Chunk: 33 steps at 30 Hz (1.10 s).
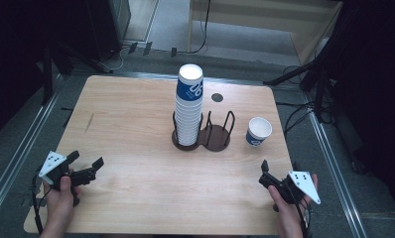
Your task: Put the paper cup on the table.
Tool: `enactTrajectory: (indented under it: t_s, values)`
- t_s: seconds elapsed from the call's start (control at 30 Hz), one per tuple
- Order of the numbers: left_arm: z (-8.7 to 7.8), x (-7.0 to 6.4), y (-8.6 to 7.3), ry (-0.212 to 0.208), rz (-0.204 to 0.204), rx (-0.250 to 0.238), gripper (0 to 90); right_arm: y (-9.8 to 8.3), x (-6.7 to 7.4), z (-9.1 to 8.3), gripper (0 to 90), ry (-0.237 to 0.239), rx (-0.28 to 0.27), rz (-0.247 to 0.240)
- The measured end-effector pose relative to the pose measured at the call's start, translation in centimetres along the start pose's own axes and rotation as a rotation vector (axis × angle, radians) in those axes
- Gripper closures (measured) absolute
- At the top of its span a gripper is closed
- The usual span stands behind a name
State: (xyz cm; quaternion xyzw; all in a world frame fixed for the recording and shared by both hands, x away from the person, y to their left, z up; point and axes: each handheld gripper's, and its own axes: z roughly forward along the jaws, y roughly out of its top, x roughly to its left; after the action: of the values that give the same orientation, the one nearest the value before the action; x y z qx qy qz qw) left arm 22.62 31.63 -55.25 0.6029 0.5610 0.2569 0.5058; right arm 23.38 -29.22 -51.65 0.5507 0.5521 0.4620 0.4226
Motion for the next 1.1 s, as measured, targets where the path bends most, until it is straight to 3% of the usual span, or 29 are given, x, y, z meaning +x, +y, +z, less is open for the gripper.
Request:
enactTrajectory:
  t_s: [0.27, 0.5, 0.67, 0.8, 1.0, 1.1]
  values:
    - [0.0, 0.0, 0.0, 0.000, -0.002, -0.003, 0.0, -0.8, -1.7, -1.0, 0.0, -0.029, 0.010, 0.020]
    - [0.0, 0.0, 0.0, -0.002, -0.005, -0.004, 0.0, -1.6, -2.8, -1.7, 0.0, -0.047, 0.024, 0.015]
    - [-0.1, 0.0, 0.0, -0.002, -0.004, -0.005, 0.0, -1.8, -3.8, -2.5, 0.0, -0.028, 0.022, 0.010]
    - [0.0, 0.0, 0.0, 0.000, -0.003, -0.002, 0.0, -2.1, -4.2, -3.2, 0.0, -0.055, 0.027, -0.012]
    - [0.0, 0.0, 0.0, 0.000, 0.000, 0.001, 0.0, -2.7, -4.8, -2.4, 0.0, -0.050, 0.062, 0.049]
    - [0.0, 0.0, 0.0, -0.001, -0.005, -0.002, 0.0, -3.2, -4.7, -2.1, 0.0, -0.065, 0.081, 0.014]
